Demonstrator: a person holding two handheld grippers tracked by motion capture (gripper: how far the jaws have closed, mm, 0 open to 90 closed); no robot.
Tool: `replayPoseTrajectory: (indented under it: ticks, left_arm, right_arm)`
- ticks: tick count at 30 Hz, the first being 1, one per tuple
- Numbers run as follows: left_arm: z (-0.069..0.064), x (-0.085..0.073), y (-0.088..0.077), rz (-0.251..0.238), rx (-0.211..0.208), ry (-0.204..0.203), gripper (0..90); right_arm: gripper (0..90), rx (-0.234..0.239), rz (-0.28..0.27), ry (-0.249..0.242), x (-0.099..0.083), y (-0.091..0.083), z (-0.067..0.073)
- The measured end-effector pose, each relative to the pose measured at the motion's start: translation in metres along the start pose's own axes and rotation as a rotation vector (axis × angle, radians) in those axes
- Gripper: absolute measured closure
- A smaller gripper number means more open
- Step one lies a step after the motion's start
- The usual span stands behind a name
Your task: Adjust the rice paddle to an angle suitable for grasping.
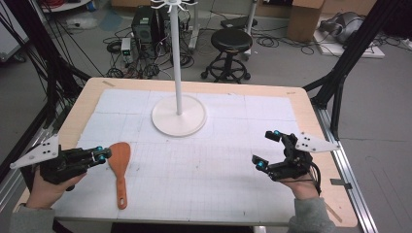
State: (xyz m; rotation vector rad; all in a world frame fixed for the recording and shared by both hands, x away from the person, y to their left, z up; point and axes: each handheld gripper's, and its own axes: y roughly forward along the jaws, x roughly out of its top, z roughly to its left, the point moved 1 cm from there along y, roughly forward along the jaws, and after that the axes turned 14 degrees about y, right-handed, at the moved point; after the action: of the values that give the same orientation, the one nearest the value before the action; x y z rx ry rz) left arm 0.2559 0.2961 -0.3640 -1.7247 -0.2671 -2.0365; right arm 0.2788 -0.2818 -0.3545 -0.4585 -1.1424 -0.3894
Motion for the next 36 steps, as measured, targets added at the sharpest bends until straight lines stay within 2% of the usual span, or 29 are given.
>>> replayPoseTrajectory:
  ticks: [5,14,16,24,31,36]
  left_arm:
    - [-0.001,-0.002,0.002,0.011,-0.025,0.003,89.7]
    - [0.002,-0.018,-0.008,0.037,-0.003,-0.04,89.7]
    - [0.003,-0.022,-0.01,0.049,0.003,-0.052,89.7]
    - [0.007,-0.038,-0.011,0.106,0.018,-0.086,89.7]
    - [0.006,-0.049,-0.007,0.181,0.002,-0.09,89.7]
    - [0.006,-0.055,-0.007,0.21,-0.01,-0.095,89.7]
  right_arm:
    - [1.0,0.004,-0.002,0.001,0.0,0.0,0.0]
    - [1.0,0.003,0.0,0.01,-0.003,0.0,-0.002]
    - [1.0,-0.001,0.003,0.022,-0.004,0.0,-0.003]
    - [1.0,-0.002,0.013,0.02,-0.005,0.003,-0.004]
    - [1.0,0.001,0.017,0.025,-0.006,0.003,-0.005]
    - [1.0,-0.002,0.024,0.024,-0.007,0.004,-0.006]
